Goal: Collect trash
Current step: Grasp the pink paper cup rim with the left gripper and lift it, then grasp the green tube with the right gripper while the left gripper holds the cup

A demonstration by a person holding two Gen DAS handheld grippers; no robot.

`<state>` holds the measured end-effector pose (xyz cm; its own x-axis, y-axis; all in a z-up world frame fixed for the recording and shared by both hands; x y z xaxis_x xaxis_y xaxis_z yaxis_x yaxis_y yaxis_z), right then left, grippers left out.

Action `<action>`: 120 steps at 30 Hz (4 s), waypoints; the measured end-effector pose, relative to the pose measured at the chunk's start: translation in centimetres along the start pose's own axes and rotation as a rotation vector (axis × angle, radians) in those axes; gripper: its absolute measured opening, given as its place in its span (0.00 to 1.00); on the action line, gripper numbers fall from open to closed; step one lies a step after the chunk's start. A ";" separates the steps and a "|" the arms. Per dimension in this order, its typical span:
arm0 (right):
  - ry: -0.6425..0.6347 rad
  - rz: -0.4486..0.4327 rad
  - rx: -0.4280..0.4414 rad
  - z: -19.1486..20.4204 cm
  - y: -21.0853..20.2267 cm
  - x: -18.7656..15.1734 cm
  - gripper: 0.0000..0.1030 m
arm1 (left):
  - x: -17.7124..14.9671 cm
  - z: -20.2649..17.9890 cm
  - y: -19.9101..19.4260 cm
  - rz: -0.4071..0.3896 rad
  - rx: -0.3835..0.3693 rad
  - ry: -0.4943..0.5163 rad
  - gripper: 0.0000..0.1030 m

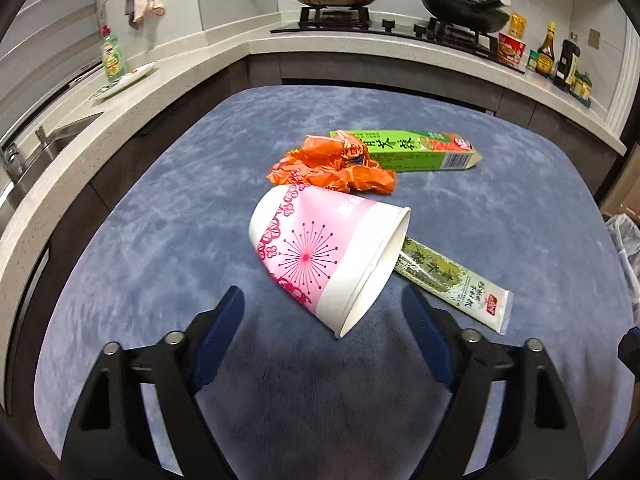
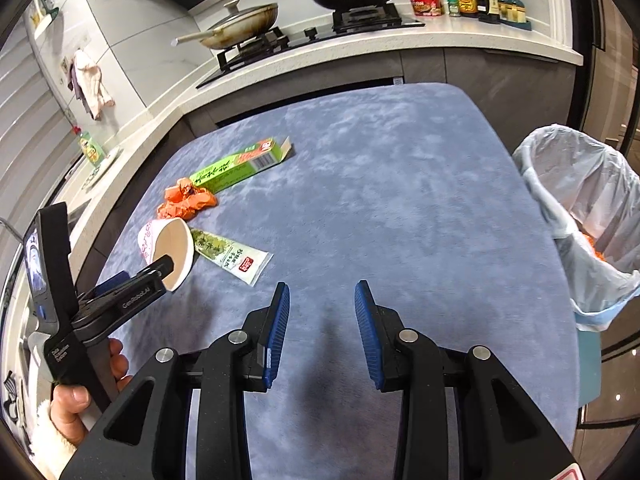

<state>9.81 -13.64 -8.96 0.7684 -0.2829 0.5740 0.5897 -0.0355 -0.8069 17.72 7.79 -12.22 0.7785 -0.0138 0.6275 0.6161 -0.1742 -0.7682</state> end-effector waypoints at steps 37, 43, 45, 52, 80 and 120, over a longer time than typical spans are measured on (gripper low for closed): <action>-0.288 0.088 0.124 12.1 10.2 1.9 0.51 | 1.4 4.6 0.4 0.061 -0.093 -0.059 0.03; -0.363 0.058 0.076 12.6 9.2 0.1 0.39 | 1.2 4.7 0.7 0.074 -0.113 -0.073 0.03; -0.358 0.055 0.079 12.2 8.9 -0.2 0.37 | 1.1 4.4 0.5 0.073 -0.119 -0.066 0.03; -0.306 0.066 0.081 9.9 7.1 -1.8 0.34 | 0.4 2.8 -0.3 0.077 -0.139 -0.038 0.03; 0.082 0.031 -0.057 -10.7 -1.5 -5.6 0.13 | -3.5 -14.9 -5.0 0.101 -0.343 0.210 0.03; 0.094 -0.038 -0.040 -11.8 -4.0 -5.2 0.08 | -2.4 -20.6 -6.8 0.087 -0.398 0.294 0.03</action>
<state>0.55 -23.30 -10.39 0.7183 -0.3688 0.5899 0.6059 -0.0852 -0.7910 9.24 -11.32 -5.87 0.7228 -0.3119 0.6167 0.4126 -0.5211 -0.7471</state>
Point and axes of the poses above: each gripper's, at about its wrist camera, not at the fingertips, and y roughly the way its jaws point, z to its left, x to its top, the point moved 5 cm from there along y, roughly the way its jaws point, and after that the axes turned 12 degrees about -x, right-handed, at the moved point
